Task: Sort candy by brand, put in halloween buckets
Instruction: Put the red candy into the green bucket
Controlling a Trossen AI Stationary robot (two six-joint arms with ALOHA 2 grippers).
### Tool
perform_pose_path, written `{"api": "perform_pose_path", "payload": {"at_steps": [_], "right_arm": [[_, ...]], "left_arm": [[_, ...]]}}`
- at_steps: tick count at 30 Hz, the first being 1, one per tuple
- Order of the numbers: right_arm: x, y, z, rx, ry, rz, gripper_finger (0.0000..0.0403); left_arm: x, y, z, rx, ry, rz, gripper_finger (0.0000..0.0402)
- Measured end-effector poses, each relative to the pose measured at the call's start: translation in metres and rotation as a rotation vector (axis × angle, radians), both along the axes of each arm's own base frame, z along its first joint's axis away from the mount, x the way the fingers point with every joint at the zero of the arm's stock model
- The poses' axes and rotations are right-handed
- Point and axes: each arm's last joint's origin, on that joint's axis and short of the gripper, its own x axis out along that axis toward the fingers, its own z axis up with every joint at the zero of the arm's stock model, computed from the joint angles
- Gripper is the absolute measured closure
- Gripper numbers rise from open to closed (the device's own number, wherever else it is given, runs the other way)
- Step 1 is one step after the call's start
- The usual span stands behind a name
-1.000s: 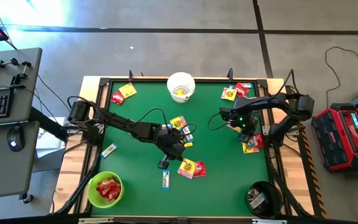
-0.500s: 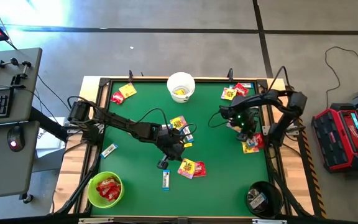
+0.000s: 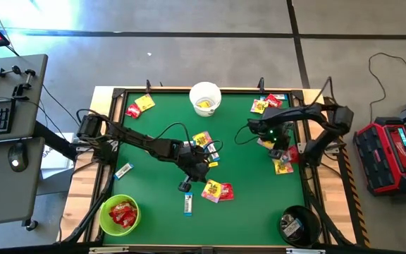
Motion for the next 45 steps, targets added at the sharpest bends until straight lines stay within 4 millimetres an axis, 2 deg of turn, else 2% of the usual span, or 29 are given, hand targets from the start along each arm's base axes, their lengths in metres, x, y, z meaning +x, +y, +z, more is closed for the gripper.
{"api": "perform_pose_path", "payload": {"at_steps": [5,9,15,20,22,25,28,33,36,40,45], "right_arm": [[-0.001,0.008,0.031,-0.093,0.004,0.012,0.0402],[-0.007,0.019,0.057,-0.170,-0.072,-0.008,0.0403],[-0.019,0.044,0.091,-0.283,-0.319,-0.027,0.0403],[-0.022,0.065,0.109,-0.352,-0.578,-0.018,0.0403],[-0.023,0.071,0.112,-0.389,-0.616,-0.035,0.0402],[-0.022,0.076,0.110,-0.418,-0.614,-0.093,0.0389],[-0.016,0.075,0.099,-0.473,-0.604,-0.117,0.0354],[-0.010,0.062,0.073,-0.552,-0.500,-0.151,0.0271],[-0.008,0.050,0.054,-0.558,-0.443,-0.173,0.0238],[-0.005,0.033,0.034,-0.550,-0.397,-0.190,0.0223],[-0.003,0.018,0.021,-0.494,-0.368,-0.186,0.0222]], "left_arm": [[-0.001,0.000,0.001,0.000,0.004,0.011,0.0401],[-0.004,-0.001,0.008,0.039,-0.004,0.034,0.0401],[-0.016,-0.007,0.028,0.095,-0.008,0.062,0.0401],[-0.030,-0.016,0.042,0.114,0.018,0.094,0.0401],[-0.034,-0.019,0.047,0.122,0.029,0.117,0.0401],[-0.040,-0.022,0.051,0.123,0.040,0.138,0.0401],[-0.042,-0.026,0.054,0.120,0.031,0.133,0.0401],[-0.041,-0.025,0.054,0.134,0.025,0.143,0.0401],[-0.042,-0.025,0.054,0.149,0.024,0.130,0.0401],[-0.042,-0.025,0.054,0.151,0.025,0.127,0.0401],[-0.042,-0.025,0.054,0.153,0.029,0.125,0.0401]]}}
